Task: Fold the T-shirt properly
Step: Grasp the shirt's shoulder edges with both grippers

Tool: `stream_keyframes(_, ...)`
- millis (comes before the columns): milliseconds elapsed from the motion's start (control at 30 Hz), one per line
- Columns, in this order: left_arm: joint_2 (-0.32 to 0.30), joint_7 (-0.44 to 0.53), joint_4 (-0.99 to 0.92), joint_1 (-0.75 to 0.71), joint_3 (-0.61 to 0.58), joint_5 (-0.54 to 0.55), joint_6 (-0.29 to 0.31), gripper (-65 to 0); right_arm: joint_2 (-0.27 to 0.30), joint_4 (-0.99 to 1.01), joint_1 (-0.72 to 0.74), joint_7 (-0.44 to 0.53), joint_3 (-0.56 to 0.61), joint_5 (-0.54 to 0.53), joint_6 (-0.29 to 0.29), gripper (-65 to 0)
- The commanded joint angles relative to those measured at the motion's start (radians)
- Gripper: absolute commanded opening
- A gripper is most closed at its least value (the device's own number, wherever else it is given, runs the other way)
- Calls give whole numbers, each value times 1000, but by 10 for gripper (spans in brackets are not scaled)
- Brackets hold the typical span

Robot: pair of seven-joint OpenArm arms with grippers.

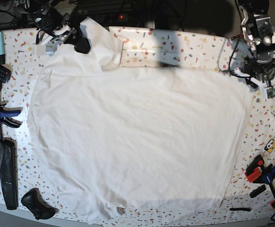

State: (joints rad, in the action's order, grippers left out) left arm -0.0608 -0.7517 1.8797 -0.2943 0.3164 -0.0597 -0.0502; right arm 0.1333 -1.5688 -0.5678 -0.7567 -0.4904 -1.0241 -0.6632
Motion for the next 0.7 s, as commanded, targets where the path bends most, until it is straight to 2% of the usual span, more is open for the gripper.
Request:
stream_keyframes(0, -6, 17, 6, 15, 25, 22, -4, -449, 5, -6, -11, -38, 0, 26, -3, -338)
stream_keyframes(267, -7, 42, -46, 32, 139, 286, 63, -450, 5, -6, -11, -39, 0, 26, -3, -338)
stream_keyframes(400, -7, 46, -98, 34, 142, 323, 66, -450, 6, -6, -11, -45, 0, 26, -3, -338)
stream_keyframes(533, -23, 53, -156, 37, 142, 454, 127, -450, 6, -6, -11, -49, 0, 26, -3, -338)
stream_keyframes(667, -23, 55, -233, 71, 142, 455, 138, -450, 10, -6, -11, -49, 0, 26, -3, -338)
